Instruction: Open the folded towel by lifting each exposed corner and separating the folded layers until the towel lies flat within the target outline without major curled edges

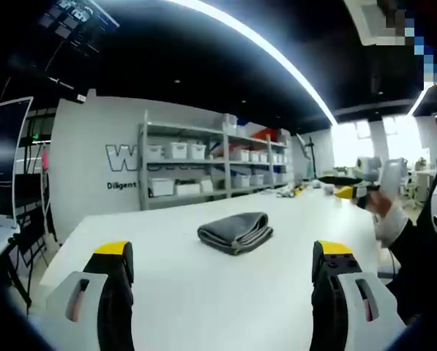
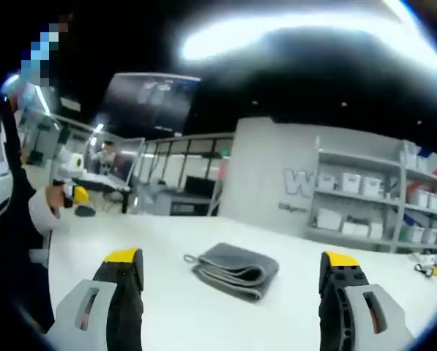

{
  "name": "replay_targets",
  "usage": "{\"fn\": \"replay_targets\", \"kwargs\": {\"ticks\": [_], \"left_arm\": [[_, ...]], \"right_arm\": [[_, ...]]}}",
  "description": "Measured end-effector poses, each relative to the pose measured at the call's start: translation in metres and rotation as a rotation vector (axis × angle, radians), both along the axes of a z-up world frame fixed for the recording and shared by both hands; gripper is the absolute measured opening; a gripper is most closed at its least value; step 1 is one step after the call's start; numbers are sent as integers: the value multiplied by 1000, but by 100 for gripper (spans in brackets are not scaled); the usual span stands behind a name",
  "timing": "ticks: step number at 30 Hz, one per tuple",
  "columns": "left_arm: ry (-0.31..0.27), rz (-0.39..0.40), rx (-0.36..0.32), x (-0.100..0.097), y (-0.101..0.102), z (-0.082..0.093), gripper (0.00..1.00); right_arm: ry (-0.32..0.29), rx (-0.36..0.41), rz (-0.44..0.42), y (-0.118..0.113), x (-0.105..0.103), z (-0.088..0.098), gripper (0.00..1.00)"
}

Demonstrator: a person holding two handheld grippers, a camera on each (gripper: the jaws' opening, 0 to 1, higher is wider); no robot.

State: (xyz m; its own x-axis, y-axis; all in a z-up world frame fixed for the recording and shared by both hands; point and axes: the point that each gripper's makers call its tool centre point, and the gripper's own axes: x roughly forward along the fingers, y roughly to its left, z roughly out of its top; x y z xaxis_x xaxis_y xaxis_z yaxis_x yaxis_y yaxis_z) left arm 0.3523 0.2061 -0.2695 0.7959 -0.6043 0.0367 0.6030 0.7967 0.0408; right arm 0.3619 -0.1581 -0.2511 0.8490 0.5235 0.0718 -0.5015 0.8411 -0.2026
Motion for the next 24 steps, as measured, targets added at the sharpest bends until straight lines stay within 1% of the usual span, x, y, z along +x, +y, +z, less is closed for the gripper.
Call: {"fn": "replay_targets", "kwargs": {"ticks": [5, 10, 11, 14, 16, 20, 24], "left_arm": [[-4, 2, -11, 1, 0, 2, 100], [4, 3, 1, 3, -4, -1, 99], [-2, 8, 7, 2, -4, 0, 98], [-81, 50, 9, 1, 3, 13, 96], [-97, 69, -12, 0, 7, 18, 96], [-71, 55, -26, 1, 7, 16, 96], [-55, 67, -2, 4, 9, 10, 96]], "right_arm": [[3, 11, -7, -6, 1, -1, 100], [9, 11, -21, -11, 2, -2, 100], [8, 10, -22, -11, 2, -2, 100], [10, 2, -37, -14, 1, -2, 100], [8, 1, -45, -16, 0, -1, 100], [8, 17, -50, -19, 1, 1, 100], [6, 24, -53, -20, 2, 3, 100]]}}
